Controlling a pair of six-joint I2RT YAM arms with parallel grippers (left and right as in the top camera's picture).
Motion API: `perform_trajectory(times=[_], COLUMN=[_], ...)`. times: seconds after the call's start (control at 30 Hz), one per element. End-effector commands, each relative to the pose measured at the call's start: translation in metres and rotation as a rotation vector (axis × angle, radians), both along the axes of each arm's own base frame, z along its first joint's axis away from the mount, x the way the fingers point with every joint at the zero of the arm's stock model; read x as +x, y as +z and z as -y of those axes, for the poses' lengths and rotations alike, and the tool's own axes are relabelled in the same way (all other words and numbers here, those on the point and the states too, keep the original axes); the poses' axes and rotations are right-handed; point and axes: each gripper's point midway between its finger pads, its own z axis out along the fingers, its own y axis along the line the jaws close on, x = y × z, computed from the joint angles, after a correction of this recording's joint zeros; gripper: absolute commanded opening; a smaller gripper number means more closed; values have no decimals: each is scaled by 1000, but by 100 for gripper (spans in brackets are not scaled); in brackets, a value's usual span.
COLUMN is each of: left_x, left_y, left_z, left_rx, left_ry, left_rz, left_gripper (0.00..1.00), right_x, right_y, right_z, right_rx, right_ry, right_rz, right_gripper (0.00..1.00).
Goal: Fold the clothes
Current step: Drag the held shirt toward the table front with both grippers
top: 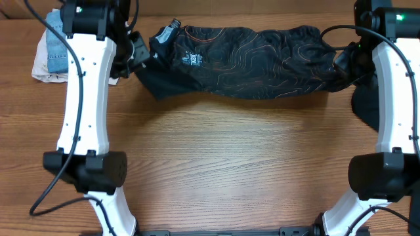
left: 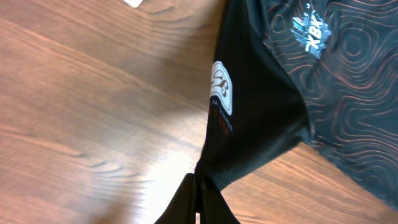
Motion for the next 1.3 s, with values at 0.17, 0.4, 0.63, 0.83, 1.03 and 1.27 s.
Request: perform_trajectory(times=[0.17,0.4,0.63,0.83,1.03,1.27], left_x=[-63,-111,-154,-187,-200,-214], left_y=[46,26,0,-49,-75,-99], left_z=[-4,-2,9,12,9,10], left_rx=[26,28,-2,41,62,65], left_ry=[-26,-26,-63,-47,-39,-48], left_rz=[90,6,-93,-288,-369,-437], left_gripper=[4,4,4,4,4,4], right_x=[-53,-98,-110,-121,-126,-111], right_y=[85,65,60,38,4,-2], right_z=[-6,-9,-9,2,9,11], right_rx=[-16,-11,-13,-69,-95,-96], right_ry=[89,88,80,57,-37,-60], right_rz=[241,175,163,70,0,53], right_gripper=[4,4,4,4,4,4])
